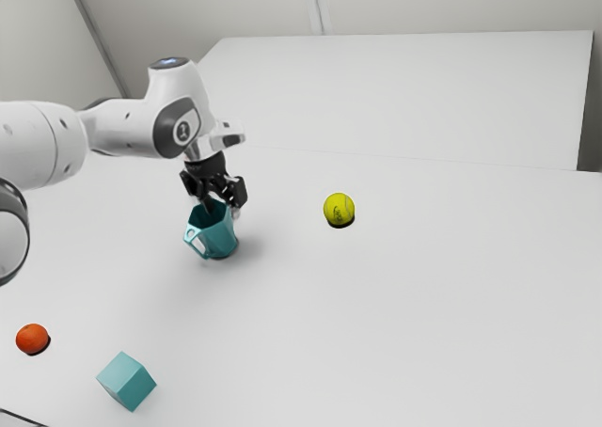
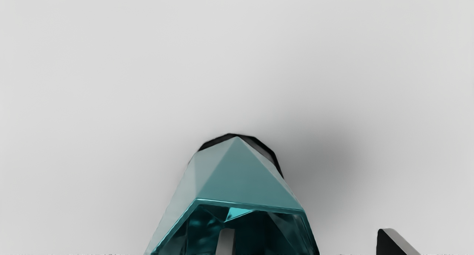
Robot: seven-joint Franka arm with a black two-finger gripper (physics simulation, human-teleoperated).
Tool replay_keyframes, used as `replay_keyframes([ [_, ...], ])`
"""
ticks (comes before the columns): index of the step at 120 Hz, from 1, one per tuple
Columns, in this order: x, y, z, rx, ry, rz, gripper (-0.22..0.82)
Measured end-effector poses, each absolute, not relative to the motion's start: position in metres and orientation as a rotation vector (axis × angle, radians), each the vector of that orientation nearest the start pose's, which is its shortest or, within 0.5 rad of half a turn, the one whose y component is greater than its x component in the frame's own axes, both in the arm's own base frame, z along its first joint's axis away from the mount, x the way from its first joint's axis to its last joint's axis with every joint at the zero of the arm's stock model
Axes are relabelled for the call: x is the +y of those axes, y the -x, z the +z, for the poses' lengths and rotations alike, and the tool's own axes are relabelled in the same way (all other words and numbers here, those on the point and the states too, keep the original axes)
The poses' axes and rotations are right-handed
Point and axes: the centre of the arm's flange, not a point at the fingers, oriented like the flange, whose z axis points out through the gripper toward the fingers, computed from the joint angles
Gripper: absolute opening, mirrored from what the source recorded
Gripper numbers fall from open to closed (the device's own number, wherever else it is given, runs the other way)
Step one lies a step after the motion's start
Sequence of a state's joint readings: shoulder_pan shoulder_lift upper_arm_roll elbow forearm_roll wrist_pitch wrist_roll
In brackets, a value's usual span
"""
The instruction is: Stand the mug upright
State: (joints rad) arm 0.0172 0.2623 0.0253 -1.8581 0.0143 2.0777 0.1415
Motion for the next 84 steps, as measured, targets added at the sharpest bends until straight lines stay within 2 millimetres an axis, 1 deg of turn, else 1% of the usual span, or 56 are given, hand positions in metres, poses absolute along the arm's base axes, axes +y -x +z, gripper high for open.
replay_keyframes([
  [11, 0.021, -0.611, 0.403, 0.165, 3.123, 0.025, 0.46],
  [23, 0.02, -0.609, 0.434, 0.15, 3.129, -0.006, 0.51],
  [32, 0.02, -0.608, 0.472, 0.14, 3.132, -0.043, 0.54],
  [46, 0.016, -0.595, 0.535, 0.137, 3.133, -0.099, 0.57],
  [54, 0.011, -0.586, 0.561, 0.147, 3.134, -0.109, 0.58],
  [70, -0.001, -0.567, 0.591, 0.171, 3.139, -0.081, 0.59],
  [84, -0.01, -0.559, 0.597, 0.193, 3.142, -0.035, 0.6],
])
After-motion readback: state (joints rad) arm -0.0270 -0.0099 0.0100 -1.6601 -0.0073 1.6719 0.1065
